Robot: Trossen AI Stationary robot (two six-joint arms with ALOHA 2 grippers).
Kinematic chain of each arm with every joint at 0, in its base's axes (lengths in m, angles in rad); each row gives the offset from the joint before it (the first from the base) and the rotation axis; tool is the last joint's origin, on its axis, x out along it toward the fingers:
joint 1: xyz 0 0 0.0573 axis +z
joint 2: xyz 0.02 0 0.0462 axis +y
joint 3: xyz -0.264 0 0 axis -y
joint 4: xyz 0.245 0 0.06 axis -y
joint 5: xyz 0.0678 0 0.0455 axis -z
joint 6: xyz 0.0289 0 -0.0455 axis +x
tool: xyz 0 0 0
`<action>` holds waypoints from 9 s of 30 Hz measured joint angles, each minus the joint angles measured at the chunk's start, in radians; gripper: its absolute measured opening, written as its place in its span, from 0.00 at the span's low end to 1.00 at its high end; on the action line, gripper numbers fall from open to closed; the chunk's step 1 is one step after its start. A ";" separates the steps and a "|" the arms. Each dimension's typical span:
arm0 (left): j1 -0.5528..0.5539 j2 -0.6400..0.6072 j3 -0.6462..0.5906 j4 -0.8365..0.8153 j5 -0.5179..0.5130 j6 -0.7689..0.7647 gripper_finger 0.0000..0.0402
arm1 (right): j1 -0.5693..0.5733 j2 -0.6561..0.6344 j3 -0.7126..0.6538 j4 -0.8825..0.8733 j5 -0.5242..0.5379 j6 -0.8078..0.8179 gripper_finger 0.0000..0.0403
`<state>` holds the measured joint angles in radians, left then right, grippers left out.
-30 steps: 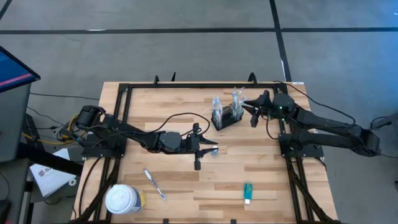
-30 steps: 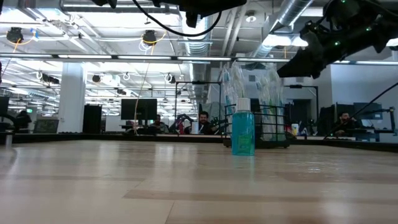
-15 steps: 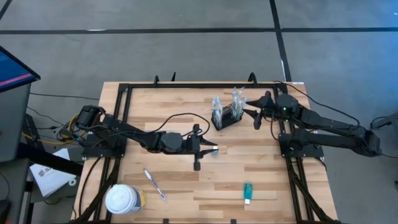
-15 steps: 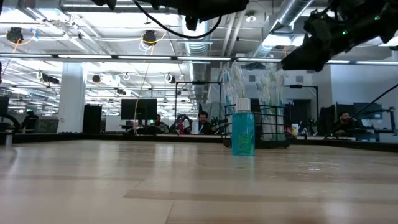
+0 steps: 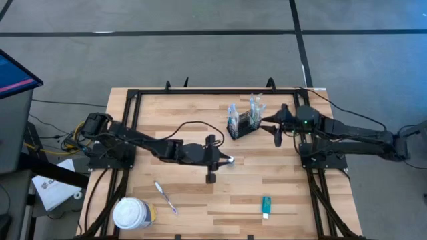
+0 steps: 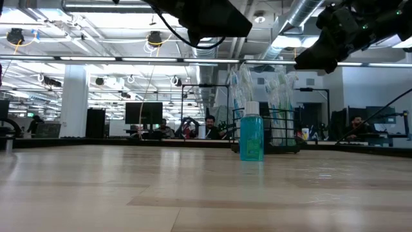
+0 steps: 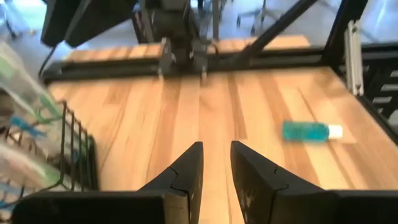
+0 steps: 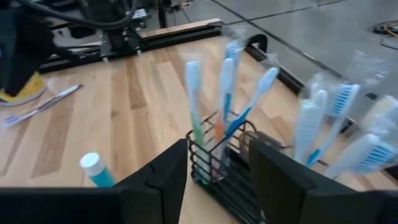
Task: Pick & Place toothbrushing station
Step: Put the mouthwash bottle into the mesh organizer
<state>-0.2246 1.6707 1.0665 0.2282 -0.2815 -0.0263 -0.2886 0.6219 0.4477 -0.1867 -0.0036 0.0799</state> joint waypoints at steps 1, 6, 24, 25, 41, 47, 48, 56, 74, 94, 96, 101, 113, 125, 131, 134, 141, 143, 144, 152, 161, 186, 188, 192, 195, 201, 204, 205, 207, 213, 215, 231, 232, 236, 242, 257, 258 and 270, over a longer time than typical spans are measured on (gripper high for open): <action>0.005 0.000 0.015 -0.037 0.000 -0.004 0.19 | 0.008 0.001 0.000 -0.001 0.000 0.000 0.39; 0.037 0.000 0.101 -0.212 0.052 -0.055 0.19 | 0.042 0.000 0.000 -0.001 0.001 0.003 0.37; 0.116 0.299 0.612 -0.836 0.174 -0.034 0.19 | 0.073 0.000 0.000 -0.001 0.004 0.018 0.31; 0.116 0.324 0.664 -0.879 0.174 -0.028 0.19 | 0.073 0.000 0.000 -0.003 0.004 0.018 0.31; 0.087 0.460 0.895 -1.058 0.163 0.092 0.19 | 0.075 0.000 0.000 -0.057 0.004 0.018 0.30; 0.086 0.460 0.894 -1.061 0.165 0.090 0.19 | 0.075 0.000 0.000 -0.068 0.003 0.018 0.31; 0.086 0.460 0.886 -1.056 0.165 0.090 0.19 | 0.075 0.000 0.000 -0.068 0.003 0.018 0.30; 0.086 0.460 0.768 -1.045 0.173 0.089 0.23 | 0.075 0.000 0.000 -0.067 0.003 0.018 0.30; 0.089 0.460 0.754 -0.995 0.109 0.089 0.42 | 0.075 0.000 0.000 -0.068 0.003 0.018 0.31; 0.128 0.459 0.652 -0.908 0.158 0.044 0.50 | 0.075 0.000 0.000 -0.068 0.003 0.018 0.31; 0.126 0.459 0.653 -0.903 0.159 0.037 0.49 | 0.075 0.000 0.000 -0.068 0.003 0.018 0.30; 0.116 0.459 0.653 -0.904 0.218 0.011 0.50 | 0.075 0.008 0.000 -0.069 0.003 0.018 0.31; 0.106 0.459 0.653 -0.945 0.225 0.024 0.46 | 0.165 0.161 -0.001 0.000 0.000 0.099 0.30; 0.108 0.459 0.564 -0.933 0.217 0.072 0.45 | 0.211 0.239 0.023 0.079 -0.020 0.154 0.30; 0.098 0.459 0.479 -0.919 0.213 0.059 0.45 | 0.310 0.271 0.023 0.064 -0.026 0.207 0.30; 0.087 0.460 0.446 -0.895 0.215 0.032 0.44 | 0.350 0.281 0.023 0.062 -0.026 0.235 0.30; 0.039 0.460 0.427 -0.819 0.341 0.019 0.39 | 0.395 0.282 0.023 0.064 -0.023 0.254 0.30; 0.022 0.460 0.420 -0.769 0.360 0.019 0.38 | 0.401 0.282 0.023 0.064 -0.022 0.254 0.30; 0.014 0.460 0.415 -0.735 0.360 0.020 0.37 | 0.401 0.282 0.023 0.064 -0.022 0.254 0.30; -0.006 0.460 0.378 -0.595 0.359 0.021 0.34 | 0.401 0.282 0.023 0.060 -0.022 0.270 0.30; 0.023 0.460 0.299 -0.234 0.330 0.044 0.33 | 0.401 0.282 0.023 0.061 -0.022 0.273 0.30; 0.028 0.391 0.294 -0.355 0.497 0.020 0.27 | 0.464 0.282 0.023 0.068 0.009 0.288 0.30; 0.029 0.395 0.294 -0.354 0.497 0.021 0.27 | 0.464 0.282 0.023 0.068 0.009 0.288 0.30; 0.030 0.416 0.294 -0.353 0.498 0.019 0.27 | 0.464 0.282 0.023 0.068 0.009 0.288 0.30; 0.027 0.431 0.292 -0.369 0.498 0.018 0.27 | 0.464 0.282 0.023 0.070 0.009 0.288 0.30; 0.034 0.436 0.293 -0.361 0.487 0.021 0.27 | 0.464 0.282 0.023 0.068 0.009 0.288 0.30; 0.040 0.436 0.293 -0.361 0.455 0.022 0.27 | 0.464 0.282 0.023 0.068 0.009 0.288 0.30; 0.043 0.436 0.293 -0.361 0.445 0.022 0.27 | 0.464 0.282 0.023 0.068 0.009 0.288 0.30; 0.051 0.436 0.293 -0.361 0.444 0.022 0.27 | 0.464 0.282 0.023 0.068 0.009 0.288 0.30; 0.079 0.438 0.293 -0.358 0.434 0.022 0.27 | 0.464 0.282 0.023 0.068 0.009 0.288 0.30; 0.087 0.438 0.294 -0.354 0.411 0.022 0.27 | 0.464 0.282 0.023 0.068 0.009 0.288 0.30; 0.111 0.394 0.296 -0.342 0.386 0.022 0.27 | 0.464 0.304 0.022 0.074 0.009 0.292 0.30; 0.111 0.391 0.296 -0.340 0.386 0.021 0.27 | 0.465 0.313 0.021 0.073 0.009 0.298 0.30; 0.112 0.377 0.295 -0.355 0.382 0.017 0.27 | 0.466 0.391 0.022 0.142 0.006 0.305 0.30; 0.112 0.364 0.295 -0.419 0.378 0.009 0.27 | 0.465 0.513 0.056 0.160 0.004 0.306 0.30; 0.111 0.348 0.294 -0.621 0.293 -0.035 0.27 | 0.478 0.779 0.293 0.012 0.000 0.299 0.30; 0.111 0.346 0.294 -0.627 0.281 -0.038 0.27 | 0.478 0.795 0.309 -0.003 0.000 0.288 0.30; 0.108 0.209 0.170 -0.697 0.182 -0.109 0.27 | 0.462 0.958 0.454 -0.068 0.000 0.248 0.30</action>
<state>-0.1166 1.8797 1.2366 -0.4684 -0.0996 -0.1348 0.1733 1.5801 0.9017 -0.2549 -0.0036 0.3284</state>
